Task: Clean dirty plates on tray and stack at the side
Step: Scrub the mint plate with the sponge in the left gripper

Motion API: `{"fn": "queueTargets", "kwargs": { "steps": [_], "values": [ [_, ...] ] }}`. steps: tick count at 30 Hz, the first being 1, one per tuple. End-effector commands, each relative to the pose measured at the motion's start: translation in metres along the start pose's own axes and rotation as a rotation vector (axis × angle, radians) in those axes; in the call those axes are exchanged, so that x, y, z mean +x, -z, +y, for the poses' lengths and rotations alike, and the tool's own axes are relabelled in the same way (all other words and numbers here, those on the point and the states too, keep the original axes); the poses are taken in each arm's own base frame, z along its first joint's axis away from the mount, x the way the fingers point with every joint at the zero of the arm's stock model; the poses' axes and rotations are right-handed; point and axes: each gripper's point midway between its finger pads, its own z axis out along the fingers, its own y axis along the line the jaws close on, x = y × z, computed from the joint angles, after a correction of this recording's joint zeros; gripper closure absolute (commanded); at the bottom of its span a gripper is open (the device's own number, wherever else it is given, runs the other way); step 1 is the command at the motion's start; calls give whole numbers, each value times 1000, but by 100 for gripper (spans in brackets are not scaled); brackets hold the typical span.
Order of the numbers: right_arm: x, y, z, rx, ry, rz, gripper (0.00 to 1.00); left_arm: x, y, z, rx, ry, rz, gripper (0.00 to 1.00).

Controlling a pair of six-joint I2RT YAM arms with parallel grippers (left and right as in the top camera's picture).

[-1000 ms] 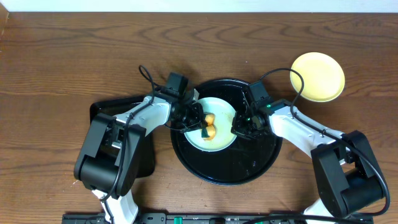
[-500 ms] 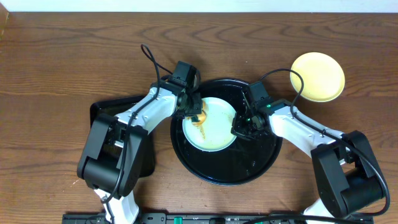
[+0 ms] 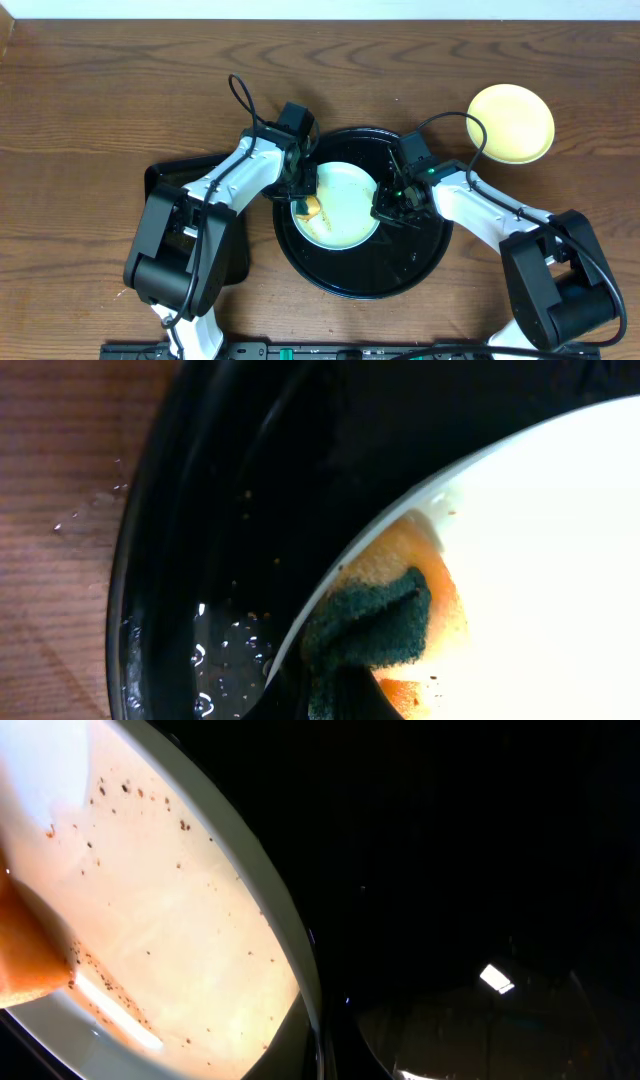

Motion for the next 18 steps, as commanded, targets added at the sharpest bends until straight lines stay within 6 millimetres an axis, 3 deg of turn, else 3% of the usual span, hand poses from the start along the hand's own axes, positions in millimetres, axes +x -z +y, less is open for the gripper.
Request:
{"fn": "queueTargets", "kwargs": {
  "steps": [1,6,11,14,18],
  "values": [
    [15,-17,-37,141,-17,32,99,34,-23,-14,76,-108,133,93],
    [14,-16,-38,145,-17,27,99,44,-21,-67,267,-245,139,93],
    [14,-16,-38,145,-17,28,99,37,-22,-106,345,-294,66,93],
    [15,-16,-39,148,-18,31,99,22,-26,-104,293,-253,-1,93],
    [18,-16,-41,158,-22,43,99,-7,-30,-67,91,-167,-116,93]
  ]
}}
